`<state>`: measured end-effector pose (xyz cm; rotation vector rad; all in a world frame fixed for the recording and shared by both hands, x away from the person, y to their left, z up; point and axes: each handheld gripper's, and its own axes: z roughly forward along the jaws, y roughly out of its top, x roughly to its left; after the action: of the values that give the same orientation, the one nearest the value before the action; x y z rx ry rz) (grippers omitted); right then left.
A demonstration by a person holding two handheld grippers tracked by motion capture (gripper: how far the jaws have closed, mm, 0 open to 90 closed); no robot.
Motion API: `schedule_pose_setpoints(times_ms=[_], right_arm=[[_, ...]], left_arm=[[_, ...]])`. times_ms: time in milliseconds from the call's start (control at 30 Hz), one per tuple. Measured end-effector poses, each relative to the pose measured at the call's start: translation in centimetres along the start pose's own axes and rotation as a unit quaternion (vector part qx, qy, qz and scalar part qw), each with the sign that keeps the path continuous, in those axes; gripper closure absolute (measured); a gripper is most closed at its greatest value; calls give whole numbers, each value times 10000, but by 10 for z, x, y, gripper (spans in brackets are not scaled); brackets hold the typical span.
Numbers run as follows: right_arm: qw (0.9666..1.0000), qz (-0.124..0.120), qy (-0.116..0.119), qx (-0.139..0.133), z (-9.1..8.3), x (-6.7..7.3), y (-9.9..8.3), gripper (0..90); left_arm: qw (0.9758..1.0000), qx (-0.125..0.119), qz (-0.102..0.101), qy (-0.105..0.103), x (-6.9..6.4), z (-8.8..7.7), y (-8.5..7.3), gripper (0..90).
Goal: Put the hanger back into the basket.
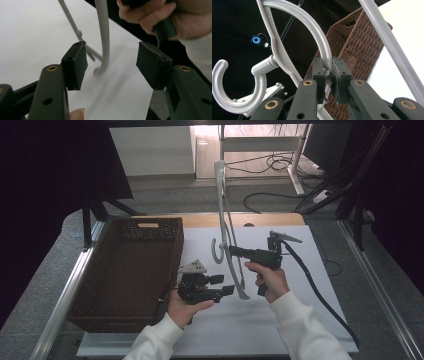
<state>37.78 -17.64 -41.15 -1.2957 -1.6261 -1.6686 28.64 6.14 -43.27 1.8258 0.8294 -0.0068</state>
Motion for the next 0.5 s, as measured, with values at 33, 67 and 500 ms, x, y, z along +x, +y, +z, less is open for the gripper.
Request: schedule_pose_setpoints(times_ms=[33,67,500], right_arm=[[10000,13,5,-1,1,-1,0,812],[10000,35,1,12,2,-1,-1,812],[9998,156,133,28,6,-3,-3,811]], left_arm=[[10000,-20,-4,3,1,4,0,429],[10000,-20,-4,3,1,4,0,441],[9998,-181,-59,-46,7,21,1,726]])
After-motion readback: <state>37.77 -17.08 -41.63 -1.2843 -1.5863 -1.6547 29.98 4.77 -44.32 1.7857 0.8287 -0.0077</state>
